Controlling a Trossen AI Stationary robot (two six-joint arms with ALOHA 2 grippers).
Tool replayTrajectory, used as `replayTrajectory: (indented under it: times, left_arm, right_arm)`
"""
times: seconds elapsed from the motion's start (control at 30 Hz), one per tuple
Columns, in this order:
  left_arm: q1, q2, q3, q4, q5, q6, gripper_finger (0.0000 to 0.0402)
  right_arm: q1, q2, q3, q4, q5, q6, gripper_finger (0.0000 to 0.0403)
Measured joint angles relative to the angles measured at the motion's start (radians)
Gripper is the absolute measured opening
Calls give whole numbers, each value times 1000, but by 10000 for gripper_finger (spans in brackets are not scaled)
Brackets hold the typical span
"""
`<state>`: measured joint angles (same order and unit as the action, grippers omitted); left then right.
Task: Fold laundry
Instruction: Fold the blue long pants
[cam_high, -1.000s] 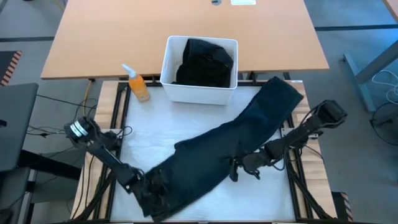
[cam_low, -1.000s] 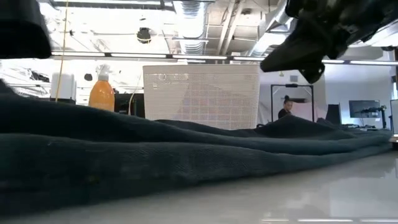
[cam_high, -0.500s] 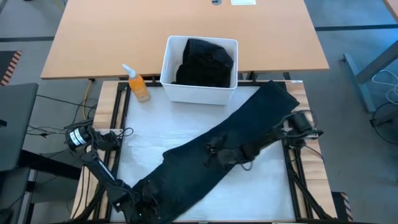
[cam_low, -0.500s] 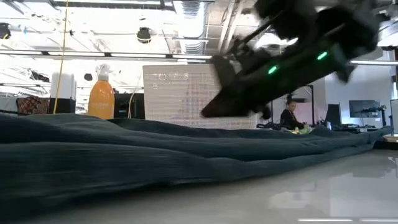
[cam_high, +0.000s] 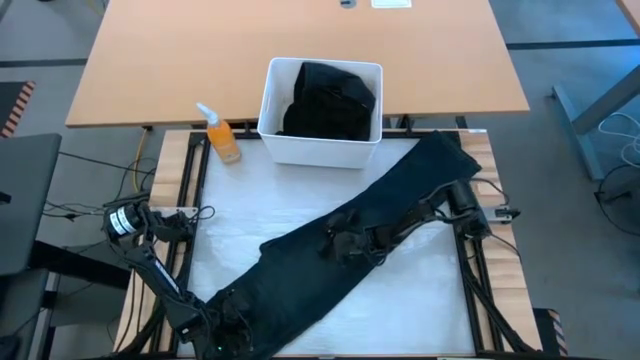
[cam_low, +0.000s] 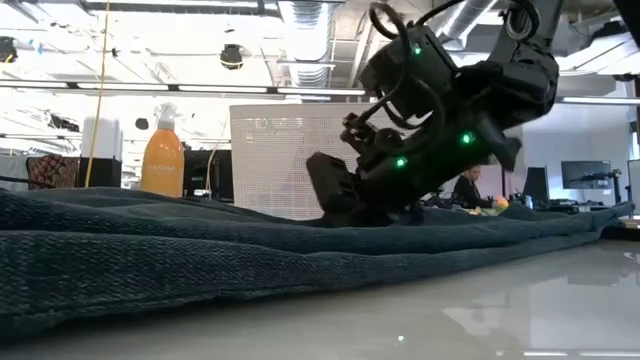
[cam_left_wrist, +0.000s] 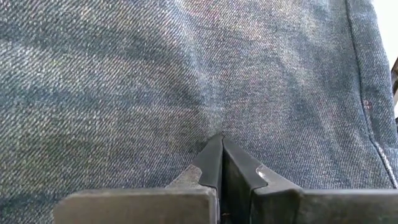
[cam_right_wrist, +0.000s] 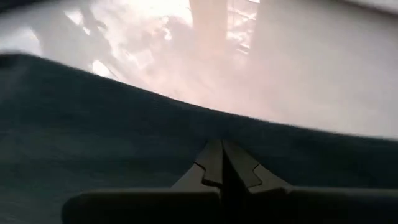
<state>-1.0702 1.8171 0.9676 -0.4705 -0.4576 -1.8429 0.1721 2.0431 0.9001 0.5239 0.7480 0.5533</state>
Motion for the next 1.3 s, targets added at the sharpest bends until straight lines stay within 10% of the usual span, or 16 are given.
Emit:
replayTrajectory:
  times: [0.2, 0.47, 0.83, 1.3]
  left_arm:
    - [-5, -71, -6, -63, -62, 94, 0]
    - [95, -322, -4, -194, -413, 414, 0]
    - [546, -343, -229, -194, -80, 825, 0]
    - [610, -345, -320, -106, 36, 910, 0]
  right_arm:
    - [8, -178, 1, 26, -5, -144, 18]
    - [149, -233, 5, 127, -70, -251, 18]
    - [277, 198, 409, 197, -370, -404, 18]
    - [227, 509, 1022, -267, -697, -380, 18]
